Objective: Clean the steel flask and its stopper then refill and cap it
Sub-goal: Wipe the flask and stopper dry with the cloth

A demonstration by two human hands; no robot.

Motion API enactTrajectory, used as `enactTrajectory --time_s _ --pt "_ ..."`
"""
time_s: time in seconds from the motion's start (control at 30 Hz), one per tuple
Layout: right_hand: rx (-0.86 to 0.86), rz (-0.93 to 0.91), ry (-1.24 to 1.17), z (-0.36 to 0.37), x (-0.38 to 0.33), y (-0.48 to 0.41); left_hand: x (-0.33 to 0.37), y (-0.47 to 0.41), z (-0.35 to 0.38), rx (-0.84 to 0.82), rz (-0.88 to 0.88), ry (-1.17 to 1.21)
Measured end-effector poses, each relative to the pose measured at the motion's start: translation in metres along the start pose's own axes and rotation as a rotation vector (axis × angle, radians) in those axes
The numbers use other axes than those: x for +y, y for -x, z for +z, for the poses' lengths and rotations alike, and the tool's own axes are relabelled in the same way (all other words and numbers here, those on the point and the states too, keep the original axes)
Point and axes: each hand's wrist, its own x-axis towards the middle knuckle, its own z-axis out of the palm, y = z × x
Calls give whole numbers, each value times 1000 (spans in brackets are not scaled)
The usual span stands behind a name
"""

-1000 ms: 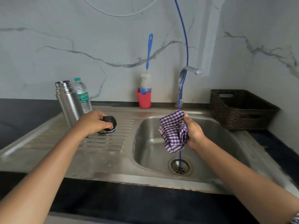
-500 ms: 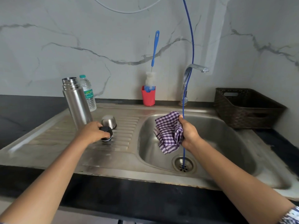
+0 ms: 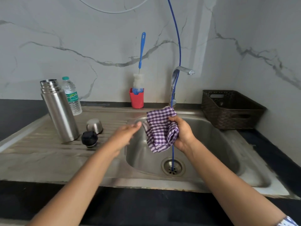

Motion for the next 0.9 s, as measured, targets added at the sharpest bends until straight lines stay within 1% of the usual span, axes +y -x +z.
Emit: enactTrajectory --time_s 0.03,0.07,0.1,0.17,0.27,0.37,0.5,0.67,0.77,0.9 --pt "28 -16 -17 -1 -3 1 3 -3 18 -138 -152 178" --pt "54 -35 -32 -2 -7 2 4 -7 31 -245 -250 349" --pt "78 -55 -47 -4 -10 3 5 -11 43 -308 -297 488" --pt "115 -97 -64 -8 -18 7 6 -18 61 -327 -311 669" --pt "161 -130 -86 -15 -29 9 9 -22 82 -323 -280 806" --pt "183 -138 -79 -19 -35 9 13 -21 95 -354 -253 888" --pt "151 -141 -26 -20 -43 13 15 -21 107 -421 -256 877" --pt "141 -171 90 -25 -54 10 14 -24 106 -403 -171 1024" --pt "182 -173 241 -40 -51 0 15 -27 97 -391 -114 1086" --pt "200 -105 475 -58 -36 -19 16 -29 90 -371 -121 1004"
